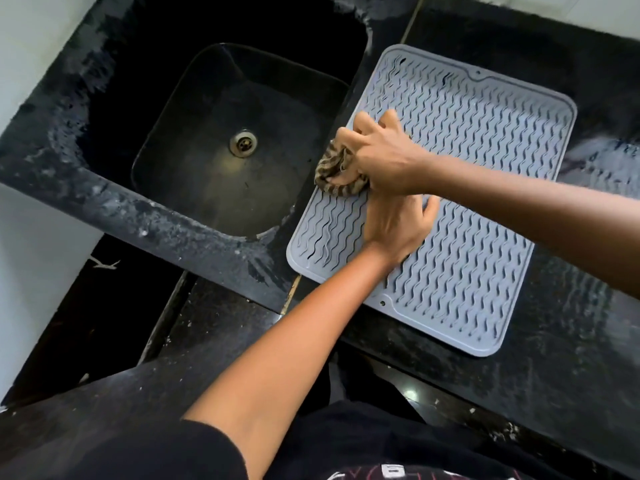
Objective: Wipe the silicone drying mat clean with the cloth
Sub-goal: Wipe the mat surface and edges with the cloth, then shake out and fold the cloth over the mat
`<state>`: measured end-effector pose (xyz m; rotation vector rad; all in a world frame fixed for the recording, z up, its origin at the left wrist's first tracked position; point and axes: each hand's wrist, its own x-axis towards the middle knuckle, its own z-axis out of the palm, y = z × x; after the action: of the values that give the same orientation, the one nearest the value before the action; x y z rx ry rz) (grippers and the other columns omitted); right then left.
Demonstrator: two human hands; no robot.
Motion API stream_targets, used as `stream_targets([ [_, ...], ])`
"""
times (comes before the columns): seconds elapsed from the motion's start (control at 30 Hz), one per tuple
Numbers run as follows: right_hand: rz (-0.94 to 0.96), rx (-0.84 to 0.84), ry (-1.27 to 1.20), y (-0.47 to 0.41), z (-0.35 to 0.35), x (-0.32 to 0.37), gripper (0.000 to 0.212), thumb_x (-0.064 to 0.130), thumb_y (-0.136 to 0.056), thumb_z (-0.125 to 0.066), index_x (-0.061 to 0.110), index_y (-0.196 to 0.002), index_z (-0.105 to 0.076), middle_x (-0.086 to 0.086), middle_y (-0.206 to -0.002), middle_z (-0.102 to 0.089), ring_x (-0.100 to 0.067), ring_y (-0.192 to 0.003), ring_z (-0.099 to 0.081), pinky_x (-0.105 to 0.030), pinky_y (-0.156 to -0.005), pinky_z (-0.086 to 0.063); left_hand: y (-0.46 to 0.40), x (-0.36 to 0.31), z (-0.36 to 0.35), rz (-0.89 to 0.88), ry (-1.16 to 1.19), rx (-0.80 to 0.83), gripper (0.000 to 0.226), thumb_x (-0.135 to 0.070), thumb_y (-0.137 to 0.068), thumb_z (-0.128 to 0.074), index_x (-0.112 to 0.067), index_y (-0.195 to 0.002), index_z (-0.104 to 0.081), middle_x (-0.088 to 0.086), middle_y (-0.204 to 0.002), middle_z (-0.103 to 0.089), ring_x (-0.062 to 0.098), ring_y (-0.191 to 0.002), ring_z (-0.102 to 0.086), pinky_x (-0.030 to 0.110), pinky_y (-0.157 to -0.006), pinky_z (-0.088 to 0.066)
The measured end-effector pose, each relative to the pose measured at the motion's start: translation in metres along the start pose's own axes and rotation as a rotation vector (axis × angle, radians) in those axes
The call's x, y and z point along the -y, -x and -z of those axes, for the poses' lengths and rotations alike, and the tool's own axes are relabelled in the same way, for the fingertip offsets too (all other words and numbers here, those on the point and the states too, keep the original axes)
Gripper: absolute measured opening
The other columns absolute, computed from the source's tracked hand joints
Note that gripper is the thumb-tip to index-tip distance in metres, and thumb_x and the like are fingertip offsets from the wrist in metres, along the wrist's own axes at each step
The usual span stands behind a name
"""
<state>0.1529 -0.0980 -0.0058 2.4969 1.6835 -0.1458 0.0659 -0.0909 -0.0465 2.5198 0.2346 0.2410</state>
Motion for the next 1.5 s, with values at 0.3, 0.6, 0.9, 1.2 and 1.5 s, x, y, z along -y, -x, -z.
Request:
stream_targets([
  [0.3, -0.410, -0.077, 0.146, -0.029, -0.001, -0.116, 0.021, 0.008, -0.084, -0.063, -0.006, -0.099, -0.067, -0.014, -0.132, -0.042, -0.038, -0.121, -0.033, -0.058, -0.092, -0.030, -0.010, 0.007, -0.018, -0.027, -0.241, 0.138, 0.070, -0.045, -0.096, -0.035, -0.012, -0.154, -0.013, 0.006, -0.162, -0.013, 0.019, -0.151, -0.009, 0.036, -0.122, -0.003],
  [0.6, -0.548, -0.064, 0.176, -0.054, -0.002, -0.129, 0.009, -0.001, -0.078, -0.061, -0.002, -0.085, -0.067, -0.015, -0.139, -0.038, -0.040, -0.132, -0.025, -0.067, -0.104, -0.019, -0.009, 0.009, -0.021, -0.020, -0.227, 0.144, 0.070, -0.045, -0.095, -0.037, -0.014, -0.154, -0.014, 0.004, -0.162, -0.012, 0.017, -0.151, -0.008, 0.036, -0.124, -0.004],
  [0.9, -0.923, -0.337, -1.103, -0.038, 0.049, -0.135, 0.016, 0.013, -0.092, -0.054, 0.016, -0.100, -0.068, -0.009, -0.107, -0.067, -0.004, -0.079, -0.069, -0.027, -0.070, -0.058, -0.008, 0.007, -0.017, -0.012, -0.186, 0.178, 0.071, -0.043, -0.094, -0.038, -0.013, -0.154, -0.012, 0.003, -0.162, -0.007, 0.017, -0.151, -0.004, 0.033, -0.120, 0.006],
  [1.2, -0.518, -0.294, -2.065, 0.078, 0.091, -0.078, 0.034, -0.004, -0.087, -0.041, 0.017, -0.107, -0.058, -0.011, -0.101, -0.067, -0.026, -0.088, -0.066, -0.044, -0.085, -0.052, -0.036, 0.000, 0.055, 0.302, 0.660, 0.459, 0.043, -0.032, -0.104, -0.032, -0.017, -0.143, -0.042, 0.002, -0.153, -0.038, 0.024, -0.139, -0.038, 0.035, -0.108, -0.029],
  [1.5, -0.362, -0.223, -2.020, 0.115, 0.157, -0.048, 0.027, 0.007, -0.084, -0.043, 0.013, -0.110, -0.048, -0.008, -0.095, -0.061, -0.022, -0.086, -0.058, -0.039, -0.093, -0.046, -0.063, -0.036, 0.162, 0.290, 1.392, 0.510, 0.062, -0.068, -0.089, -0.039, -0.018, -0.118, -0.062, 0.011, -0.131, -0.061, 0.029, -0.120, -0.058, 0.053, -0.102, -0.045],
])
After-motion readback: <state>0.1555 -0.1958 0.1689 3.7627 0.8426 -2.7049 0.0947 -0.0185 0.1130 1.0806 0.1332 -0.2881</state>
